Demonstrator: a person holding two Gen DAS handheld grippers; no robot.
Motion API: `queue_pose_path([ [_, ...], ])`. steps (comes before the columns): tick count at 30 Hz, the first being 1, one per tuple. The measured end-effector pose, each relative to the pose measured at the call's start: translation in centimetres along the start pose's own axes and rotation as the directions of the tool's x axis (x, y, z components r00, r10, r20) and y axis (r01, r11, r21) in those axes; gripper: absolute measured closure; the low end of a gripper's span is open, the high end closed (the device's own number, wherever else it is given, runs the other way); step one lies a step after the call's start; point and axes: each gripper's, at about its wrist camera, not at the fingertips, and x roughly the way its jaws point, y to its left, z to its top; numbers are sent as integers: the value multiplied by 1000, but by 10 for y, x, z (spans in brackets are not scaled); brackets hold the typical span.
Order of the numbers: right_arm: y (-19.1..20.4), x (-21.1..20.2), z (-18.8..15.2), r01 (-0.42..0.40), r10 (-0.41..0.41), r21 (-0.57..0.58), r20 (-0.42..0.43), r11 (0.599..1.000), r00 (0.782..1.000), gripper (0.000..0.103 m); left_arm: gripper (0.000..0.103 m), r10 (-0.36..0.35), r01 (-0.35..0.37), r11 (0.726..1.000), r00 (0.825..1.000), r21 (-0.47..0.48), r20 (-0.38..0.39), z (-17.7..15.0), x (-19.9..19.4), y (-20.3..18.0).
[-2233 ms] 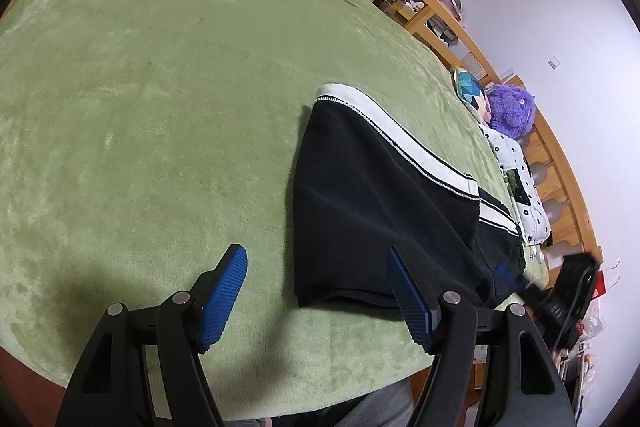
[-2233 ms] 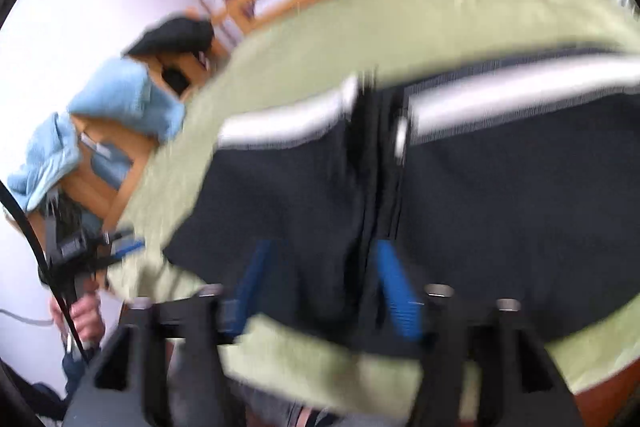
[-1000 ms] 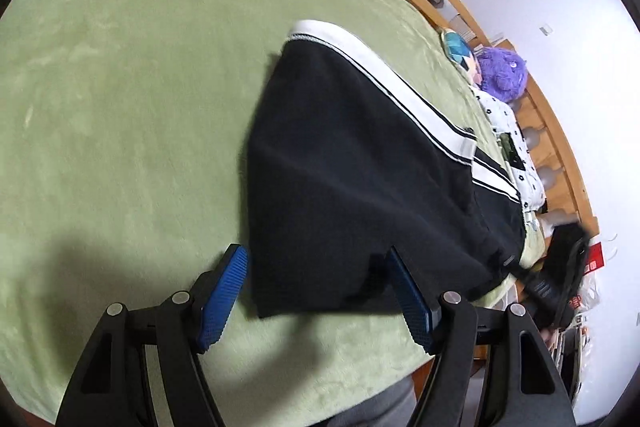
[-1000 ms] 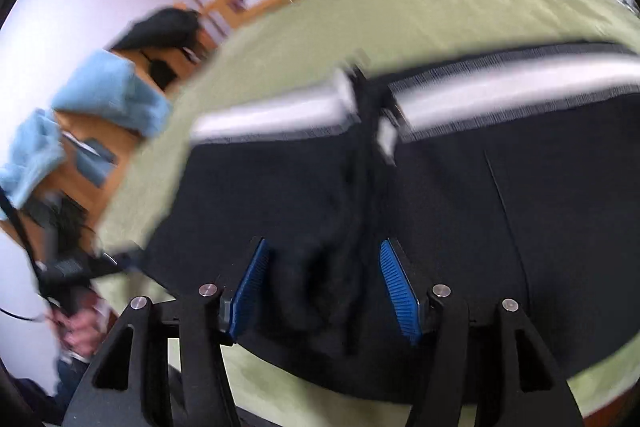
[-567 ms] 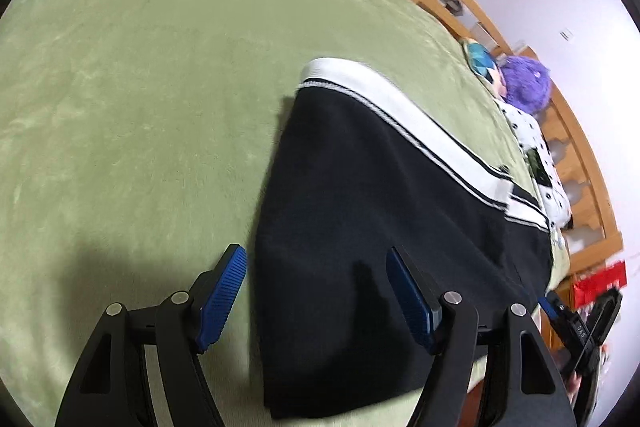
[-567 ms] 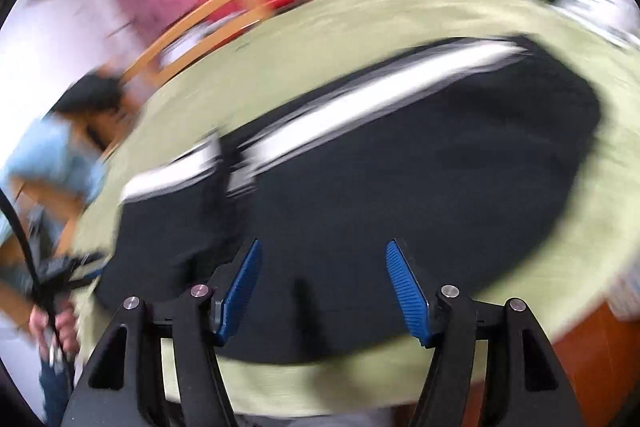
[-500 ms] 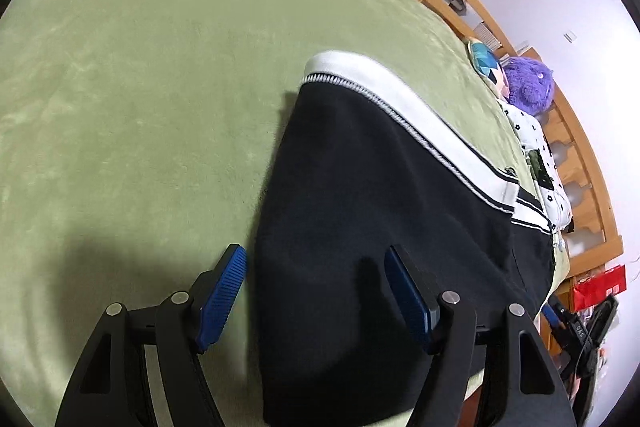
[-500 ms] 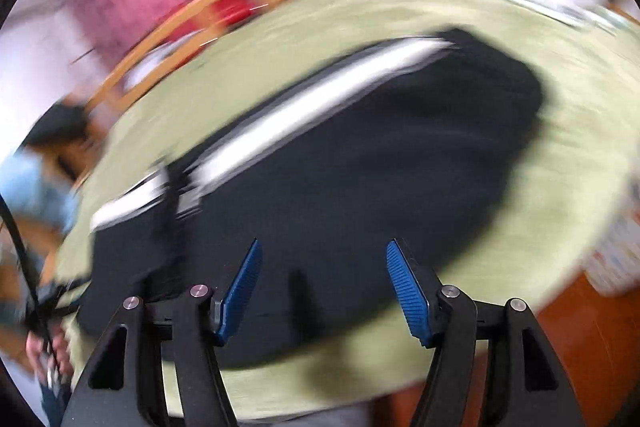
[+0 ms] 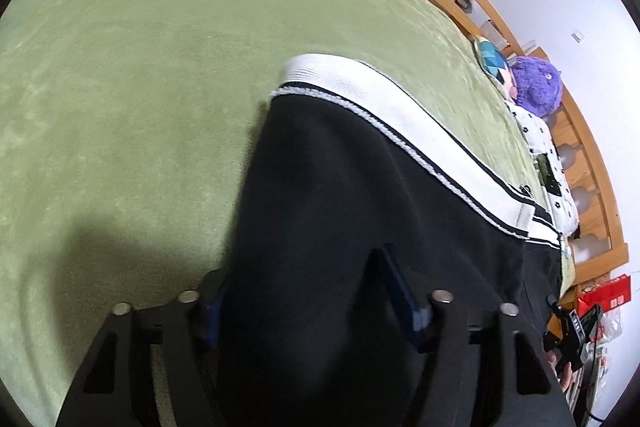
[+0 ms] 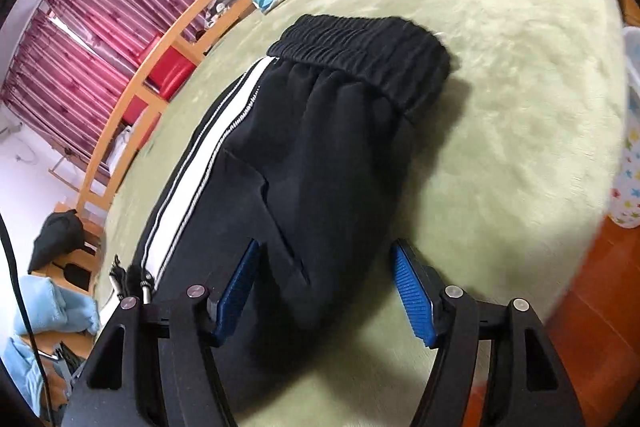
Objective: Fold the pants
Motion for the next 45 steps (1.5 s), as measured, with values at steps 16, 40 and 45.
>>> queue_pose_path([
  [16,78,-6,24,4,15,-134,138,991,990,91,93,-199,209,975,973,-80,116,23,-57,21],
  [40,196,2,-116,-148,39,-391,-273,908,961,59,55,119,-102,987,982,-121,145,21,-155,152],
  [45,224,-49,-133,-96,4,-596,-155,797,988,58,52,144,-137,989,980,-59,138,0,-167,133],
])
